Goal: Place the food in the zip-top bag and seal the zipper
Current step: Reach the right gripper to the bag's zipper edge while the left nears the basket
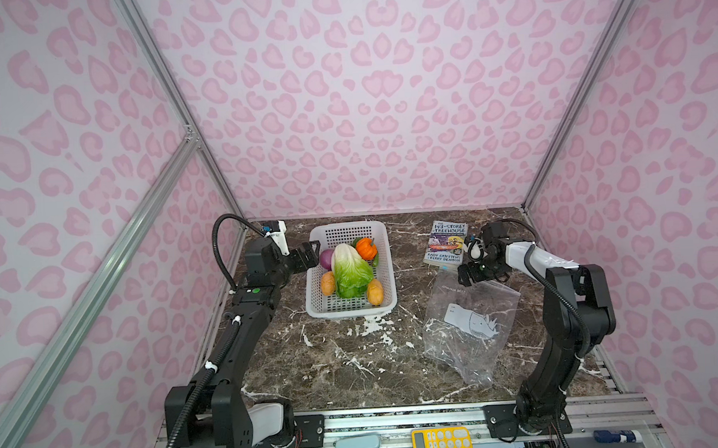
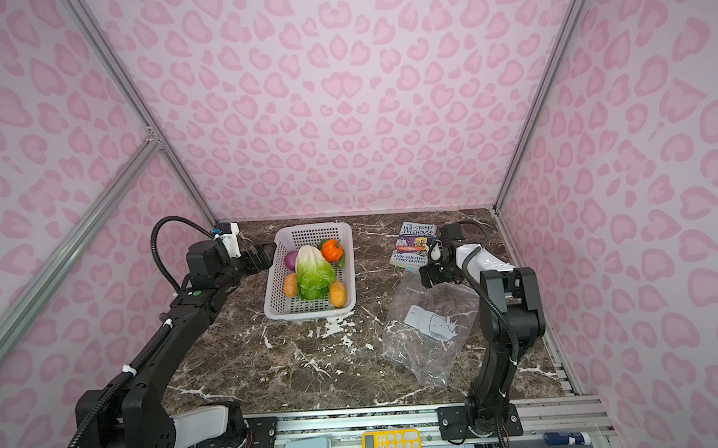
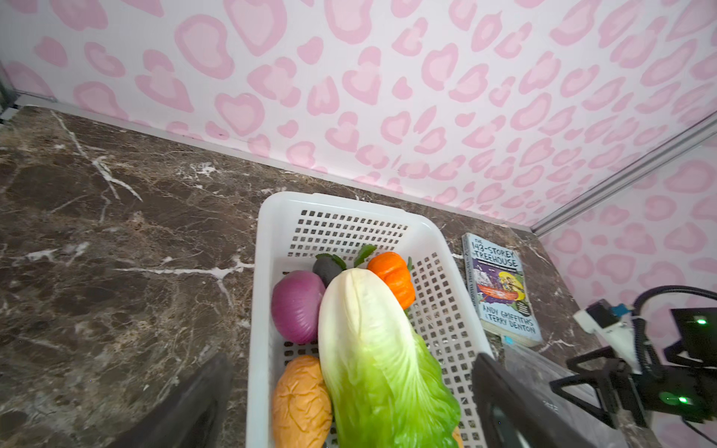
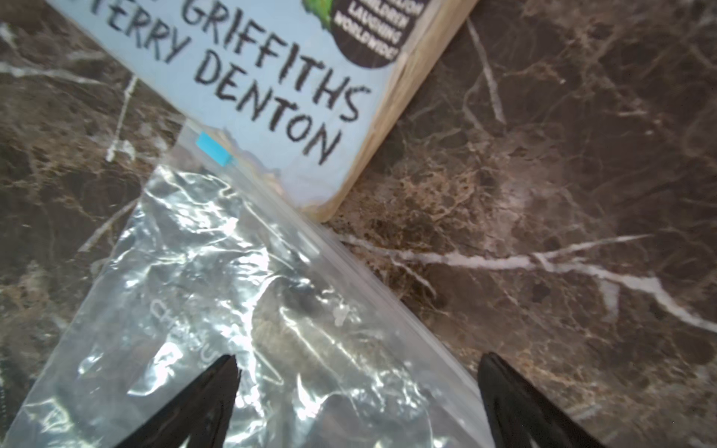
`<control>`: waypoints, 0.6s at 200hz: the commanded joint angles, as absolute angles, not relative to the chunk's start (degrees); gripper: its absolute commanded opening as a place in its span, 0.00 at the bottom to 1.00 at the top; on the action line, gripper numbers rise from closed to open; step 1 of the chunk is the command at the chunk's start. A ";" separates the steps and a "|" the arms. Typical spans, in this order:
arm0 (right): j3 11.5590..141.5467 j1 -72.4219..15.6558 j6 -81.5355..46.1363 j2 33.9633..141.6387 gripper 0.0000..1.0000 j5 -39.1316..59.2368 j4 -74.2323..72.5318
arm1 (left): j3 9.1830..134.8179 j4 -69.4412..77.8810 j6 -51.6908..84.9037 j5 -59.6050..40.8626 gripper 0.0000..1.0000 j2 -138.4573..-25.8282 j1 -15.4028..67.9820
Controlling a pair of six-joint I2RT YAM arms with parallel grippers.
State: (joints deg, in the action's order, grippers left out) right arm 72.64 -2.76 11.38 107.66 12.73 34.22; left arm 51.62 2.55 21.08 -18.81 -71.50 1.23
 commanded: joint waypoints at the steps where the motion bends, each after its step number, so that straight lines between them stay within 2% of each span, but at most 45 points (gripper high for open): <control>1: 73.20 -3.00 13.67 109.97 0.92 14.19 35.45 | 51.52 3.29 22.39 -21.47 0.98 -69.86 1.49; 37: 72.23 -5.33 12.90 111.32 0.75 11.96 36.70 | 50.90 3.52 23.30 -21.49 0.98 -68.91 1.80; 48: 71.33 -5.61 12.18 110.72 0.67 11.69 36.26 | 50.93 3.51 23.51 -21.53 0.98 -68.60 1.91; 69: 69.51 -5.62 10.72 109.31 0.42 11.47 35.33 | 50.76 3.52 23.90 -21.28 0.98 -68.05 2.11; 91: 68.19 -5.63 9.32 108.00 0.20 11.04 34.92 | 50.54 3.58 24.43 -20.99 0.98 -67.46 2.11; 106: 67.39 -5.62 7.89 106.79 0.01 10.54 34.57 | 50.45 3.54 24.69 -20.92 0.98 -67.15 2.13; 120: 66.40 -5.49 6.39 105.48 0.00 10.43 34.23 | 50.36 3.52 24.97 -20.83 0.98 -66.73 2.20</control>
State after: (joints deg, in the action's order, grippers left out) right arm 67.90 -5.58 9.19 106.74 11.40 32.97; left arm 50.76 2.72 24.08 -20.82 -67.46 2.15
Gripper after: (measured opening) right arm 0.048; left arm 0.977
